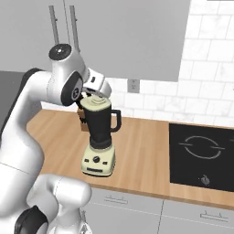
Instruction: Close the lid blender by securely placing the lid on top.
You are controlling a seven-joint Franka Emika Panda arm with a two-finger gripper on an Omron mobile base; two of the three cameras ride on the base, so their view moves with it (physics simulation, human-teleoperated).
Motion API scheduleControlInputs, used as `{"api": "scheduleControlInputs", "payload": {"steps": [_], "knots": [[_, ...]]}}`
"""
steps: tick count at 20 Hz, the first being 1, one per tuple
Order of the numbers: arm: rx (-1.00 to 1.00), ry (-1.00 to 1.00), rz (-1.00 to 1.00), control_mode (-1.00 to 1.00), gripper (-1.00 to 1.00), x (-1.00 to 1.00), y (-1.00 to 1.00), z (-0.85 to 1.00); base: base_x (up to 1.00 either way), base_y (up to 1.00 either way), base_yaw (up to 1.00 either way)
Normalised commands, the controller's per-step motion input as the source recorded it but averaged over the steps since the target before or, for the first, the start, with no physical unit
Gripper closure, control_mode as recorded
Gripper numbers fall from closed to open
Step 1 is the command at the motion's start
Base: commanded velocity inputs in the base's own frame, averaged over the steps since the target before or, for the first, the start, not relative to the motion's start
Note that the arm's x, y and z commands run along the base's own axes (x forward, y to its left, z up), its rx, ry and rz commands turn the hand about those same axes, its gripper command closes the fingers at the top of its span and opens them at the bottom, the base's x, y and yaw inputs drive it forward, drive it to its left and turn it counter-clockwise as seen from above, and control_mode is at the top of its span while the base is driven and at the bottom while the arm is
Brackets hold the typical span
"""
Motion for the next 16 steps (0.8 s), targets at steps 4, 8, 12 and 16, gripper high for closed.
{"api": "scheduleControlInputs", "payload": {"steps": [4, 8, 12, 16], "knots": [[0.09, -0.10, -0.03, -1.00, -1.00, -0.42, -0.18, 0.60, 0.00, 0.00, 0.00], [0.13, -0.19, -0.05, -1.00, -1.00, -0.80, -0.32, 0.68, 0.00, 0.00, 0.00], [0.16, -0.26, -0.06, -1.00, -1.00, -1.00, -0.58, 0.45, 0.00, 0.00, 0.00], [0.15, -0.33, -0.01, -1.00, -1.00, -1.00, -0.71, 0.19, 0.00, 0.00, 0.00]]}}
